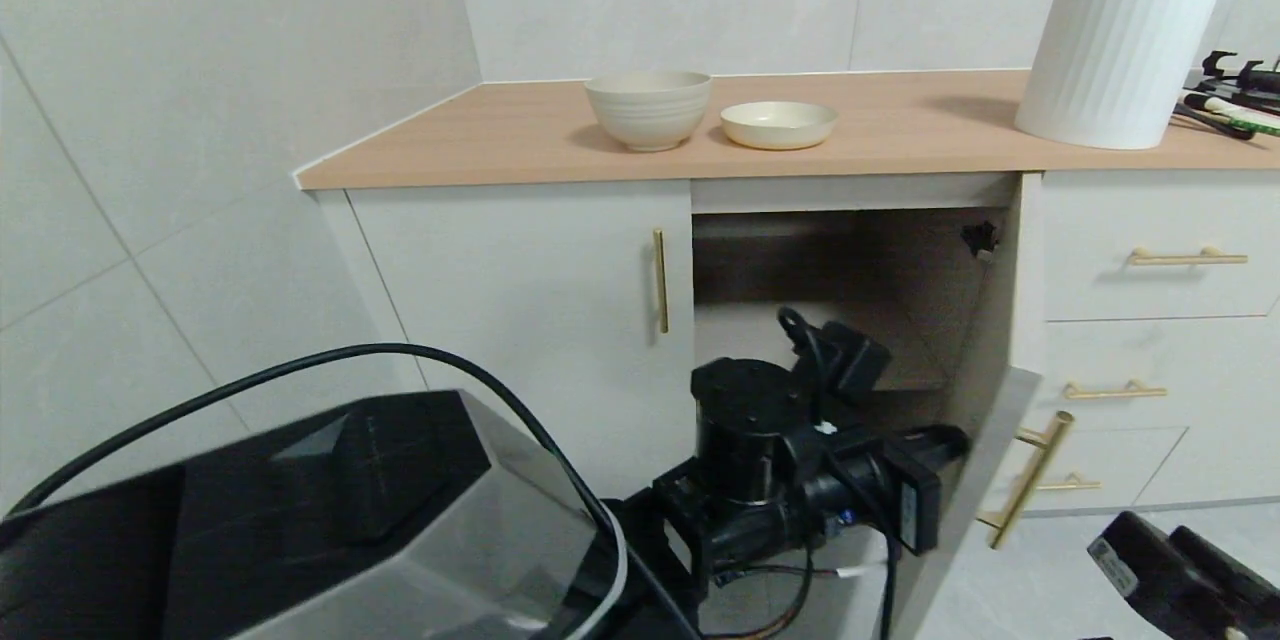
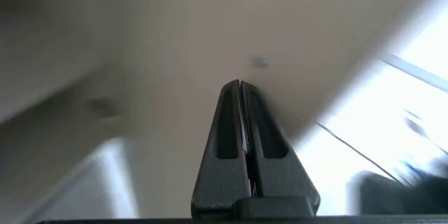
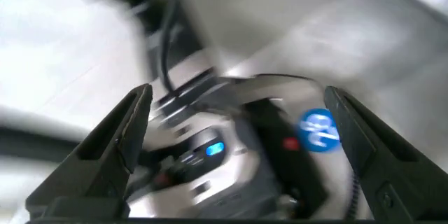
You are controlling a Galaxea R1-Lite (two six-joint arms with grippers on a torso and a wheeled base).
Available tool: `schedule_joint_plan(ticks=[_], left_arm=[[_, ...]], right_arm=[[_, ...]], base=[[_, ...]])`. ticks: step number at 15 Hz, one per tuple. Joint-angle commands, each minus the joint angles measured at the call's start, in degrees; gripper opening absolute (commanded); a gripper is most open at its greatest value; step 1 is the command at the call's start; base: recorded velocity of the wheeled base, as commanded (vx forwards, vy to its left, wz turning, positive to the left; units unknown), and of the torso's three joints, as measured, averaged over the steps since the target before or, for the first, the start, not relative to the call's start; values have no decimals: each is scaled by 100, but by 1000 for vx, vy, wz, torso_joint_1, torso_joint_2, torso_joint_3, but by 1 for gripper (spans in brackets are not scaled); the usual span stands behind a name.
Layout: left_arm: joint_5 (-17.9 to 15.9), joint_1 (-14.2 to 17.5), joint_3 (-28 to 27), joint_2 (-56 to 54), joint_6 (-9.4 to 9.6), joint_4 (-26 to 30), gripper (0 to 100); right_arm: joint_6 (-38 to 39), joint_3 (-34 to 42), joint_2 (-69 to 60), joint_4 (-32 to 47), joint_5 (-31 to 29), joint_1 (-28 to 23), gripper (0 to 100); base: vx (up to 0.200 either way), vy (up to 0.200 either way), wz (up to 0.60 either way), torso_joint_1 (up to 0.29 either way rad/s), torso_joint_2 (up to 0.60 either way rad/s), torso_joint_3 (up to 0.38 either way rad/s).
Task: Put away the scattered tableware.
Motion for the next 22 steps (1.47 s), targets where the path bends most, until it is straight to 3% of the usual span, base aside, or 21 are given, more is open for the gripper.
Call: schedule_joint_plan(ticks=[1, 4, 10, 12, 14, 15, 16, 17, 18, 22], left_arm=[[12, -466, -210, -17, 0, 201, 0], [100, -316, -8, -210, -8, 157, 0], [126, 861, 1856, -2241, 0, 350, 0], [126, 1529, 2655, -3366, 9, 992, 0], [126, 2022, 3086, -4306, 9, 1747, 0], [126, 2136, 3130, -4517, 9, 1976, 0], [126, 2452, 3139, -5211, 18, 2820, 0], [126, 2514, 3130, -5343, 27, 3022, 0], [135, 2707, 3095, -5844, 194, 3707, 0], [109, 3278, 3112, -6117, 273, 4138, 0]], right_arm=[[-159, 126, -323, 8, 181, 1, 100], [-230, 117, -314, 8, 173, -8, 100], [-194, -243, 91, -18, -425, -500, 100], [-27, -446, 302, -27, -715, -623, 100], [25, -718, 442, 8, -1032, -685, 100], [34, -788, 504, -1, -1128, -685, 100], [34, -1166, 846, -18, -1497, -808, 100], [34, -1263, 934, -18, -1576, -834, 100], [43, -1755, 1303, -18, -1823, -878, 100], [34, -2915, 2165, 34, -1946, -1168, 100]], base=[[0, 0, 0, 0, 0, 0], [0, 0, 0, 0, 0, 0], [0, 0, 0, 0, 0, 0], [0, 0, 0, 0, 0, 0], [0, 0, 0, 0, 0, 0], [0, 0, 0, 0, 0, 0], [0, 0, 0, 0, 0, 0], [0, 0, 0, 0, 0, 0], [0, 0, 0, 0, 0, 0], [0, 0, 0, 0, 0, 0]])
